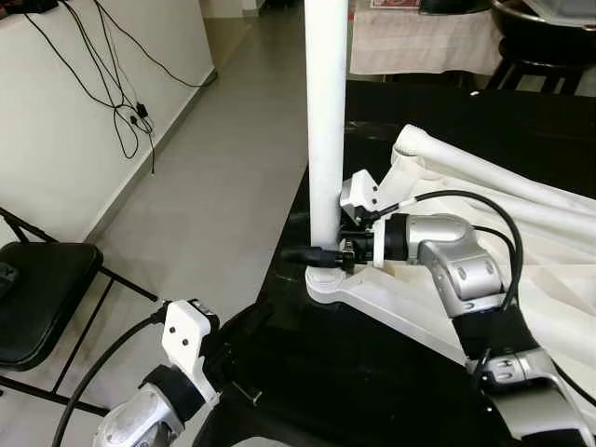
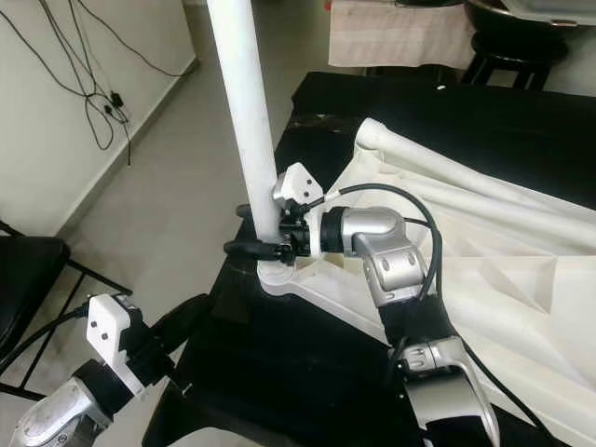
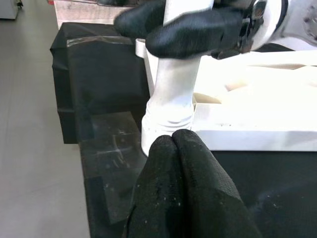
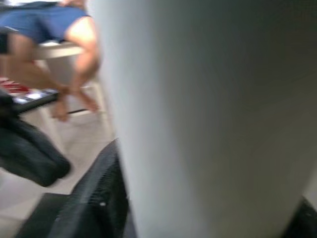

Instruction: Building children table

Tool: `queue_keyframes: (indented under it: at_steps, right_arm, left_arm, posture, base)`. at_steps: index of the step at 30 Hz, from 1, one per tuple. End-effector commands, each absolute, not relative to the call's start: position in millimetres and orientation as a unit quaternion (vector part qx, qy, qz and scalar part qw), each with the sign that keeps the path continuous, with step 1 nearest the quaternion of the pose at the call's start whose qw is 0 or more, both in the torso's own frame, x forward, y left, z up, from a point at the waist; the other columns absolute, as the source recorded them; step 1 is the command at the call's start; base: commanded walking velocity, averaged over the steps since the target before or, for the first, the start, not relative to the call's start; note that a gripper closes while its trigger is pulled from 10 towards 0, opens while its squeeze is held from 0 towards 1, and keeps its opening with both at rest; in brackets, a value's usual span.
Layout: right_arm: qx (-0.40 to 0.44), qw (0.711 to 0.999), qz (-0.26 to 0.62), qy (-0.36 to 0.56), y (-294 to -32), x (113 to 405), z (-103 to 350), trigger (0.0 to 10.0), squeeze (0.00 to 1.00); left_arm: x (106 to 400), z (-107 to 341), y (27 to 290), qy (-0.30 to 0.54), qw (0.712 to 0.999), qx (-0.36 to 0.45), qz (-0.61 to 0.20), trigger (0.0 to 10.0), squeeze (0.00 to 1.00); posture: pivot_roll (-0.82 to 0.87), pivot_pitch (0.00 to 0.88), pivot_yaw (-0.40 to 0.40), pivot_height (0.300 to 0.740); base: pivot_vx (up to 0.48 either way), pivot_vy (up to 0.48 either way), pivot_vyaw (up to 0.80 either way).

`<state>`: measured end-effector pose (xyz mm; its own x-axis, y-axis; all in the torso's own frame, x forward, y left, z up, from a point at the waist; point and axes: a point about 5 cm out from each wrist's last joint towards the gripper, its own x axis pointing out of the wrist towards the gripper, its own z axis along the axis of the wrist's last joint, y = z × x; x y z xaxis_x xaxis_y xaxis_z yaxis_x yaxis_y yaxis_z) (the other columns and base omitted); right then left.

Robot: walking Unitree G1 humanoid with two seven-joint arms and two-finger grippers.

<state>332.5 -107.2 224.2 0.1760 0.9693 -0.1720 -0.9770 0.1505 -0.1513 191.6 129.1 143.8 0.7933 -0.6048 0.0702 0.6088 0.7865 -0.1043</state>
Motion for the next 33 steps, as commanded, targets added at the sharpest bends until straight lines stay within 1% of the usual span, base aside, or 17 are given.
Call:
queue_keyframes:
  at_steps: [1,8,11,12,13,14,15,16,17,18,20,27,28,29,30,31,33]
  right_arm:
    - [-0.101,0.728,0.677,0.02,-98.3,329.1,222.3,0.0,0.0]
    - [-0.092,0.721,0.686,0.029,-108.0,324.4,217.8,0.0,0.0]
    - [-0.082,0.732,0.676,0.028,-112.7,322.4,216.2,0.0,0.0]
    - [-0.076,0.753,0.654,0.026,-116.1,320.8,212.8,0.0,0.0]
    - [-0.059,0.812,0.58,0.029,-110.1,319.8,202.1,0.0,0.0]
    - [-0.059,0.812,0.58,0.029,-110.1,319.8,202.1,0.0,0.0]
    - [-0.078,0.888,0.452,0.038,-104.2,321.5,187.1,0.0,0.0]
    - [-0.078,0.888,0.452,0.038,-104.2,321.5,187.1,0.0,0.0]
    - [-0.084,0.937,0.334,0.064,-100.7,309.1,168.3,0.0,0.0]
    - [-0.084,0.937,0.334,0.064,-100.7,309.1,168.3,0.0,0.0]
    - [-0.105,0.955,0.265,0.078,-94.7,293.5,154.9,0.0,0.0]
    - [-0.104,0.944,0.304,0.077,-92.2,298.5,153.8,0.0,0.0]
    - [-0.103,0.939,0.319,0.078,-89.9,298.5,153.4,4.7,0.0]
    - [-0.103,0.939,0.319,0.078,-89.9,298.5,153.4,4.7,0.0]
    - [-0.092,0.928,0.351,0.081,-86.2,298.3,153.6,10.0,0.0]
    - [-0.078,0.9,0.421,0.074,-81.5,298.2,157.1,10.0,1.0]
    - [-0.069,0.857,0.508,0.054,-77.0,294.1,164.4,10.0,1.0]
  left_arm:
    - [189.6,144.3,127.6,-0.014,0.945,-0.063,-0.322,10.0,0.0]
    - [190.7,145.0,125.0,-0.015,0.943,-0.068,-0.326,10.0,0.0]
    - [190.9,145.3,124.6,-0.016,0.942,-0.07,-0.327,10.0,0.0]
    - [190.9,145.6,124.8,-0.016,0.942,-0.071,-0.327,10.0,0.0]
    - [190.7,145.6,125.4,-0.016,0.942,-0.071,-0.327,10.0,0.0]
    - [190.7,145.6,125.4,-0.016,0.942,-0.071,-0.327,10.0,0.0]
    - [190.7,145.5,126.8,-0.016,0.942,-0.071,-0.327,10.0,0.0]
    - [190.7,145.5,126.8,-0.016,0.942,-0.071,-0.327,10.0,0.0]
    - [190.8,145.7,127.9,-0.016,0.943,-0.071,-0.326,10.0,0.0]
    - [190.8,145.7,127.9,-0.016,0.943,-0.071,-0.326,10.0,0.0]
    - [192.6,144.2,129.4,-0.015,0.943,-0.07,-0.325,10.0,0.0]
    - [194.9,142.0,127.9,-0.012,0.941,-0.071,-0.33,10.0,0.0]
    - [195.2,142.0,127.7,-0.014,0.942,-0.07,-0.327,10.0,0.0]
    - [195.2,142.0,127.7,-0.014,0.942,-0.07,-0.327,10.0,0.0]
    - [195.5,141.9,127.8,-0.016,0.944,-0.07,-0.322,10.0,0.0]
    - [195.8,141.7,127.7,-0.017,0.945,-0.071,-0.319,10.0,0.0]
    - [196.1,141.3,127.4,-0.018,0.946,-0.072,-0.317,10.0,0.0]
  posture:
    - [0.0,0.144,0.0,0.74]
    - [-0.04,0.155,-0.004,0.74]
    - [-0.04,0.157,-0.004,0.74]
    - [-0.05,0.162,-0.006,0.74]
    - [-0.06,0.166,-0.015,0.74]
    - [-0.06,0.166,-0.015,0.74]
    - [-0.06,0.165,-0.013,0.74]
    - [-0.06,0.165,-0.013,0.74]
    - [-0.07,0.169,-0.01,0.74]
    - [-0.07,0.169,-0.01,0.74]
    - [-0.08,0.148,0.012,0.74]
    - [-0.07,0.131,-0.009,0.74]
    - [-0.07,0.128,-0.01,0.74]
    - [-0.07,0.128,-0.01,0.74]
    - [-0.07,0.121,-0.008,0.74]
    - [-0.07,0.116,-0.004,0.74]
    - [-0.07,0.116,-0.004,0.74]
  base:
    - [0.0,0.0,0.0]
    - [0.0,0.0,0.0]
    - [0.0,0.0,0.0]
    - [0.0,0.0,0.0]
    - [0.0,0.0,0.0]
    - [0.0,0.0,0.0]
    - [0.0,0.0,0.0]
    - [0.0,0.0,0.0]
    - [0.0,0.0,0.0]
    - [0.0,0.0,0.0]
    - [0.0,0.0,0.0]
    - [0.0,0.0,0.0]
    - [0.0,0.0,0.0]
    - [0.0,0.0,0.0]
    - [0.0,0.0,0.0]
    - [0.0,0.0,0.0]
    - [0.0,0.0,0.0]
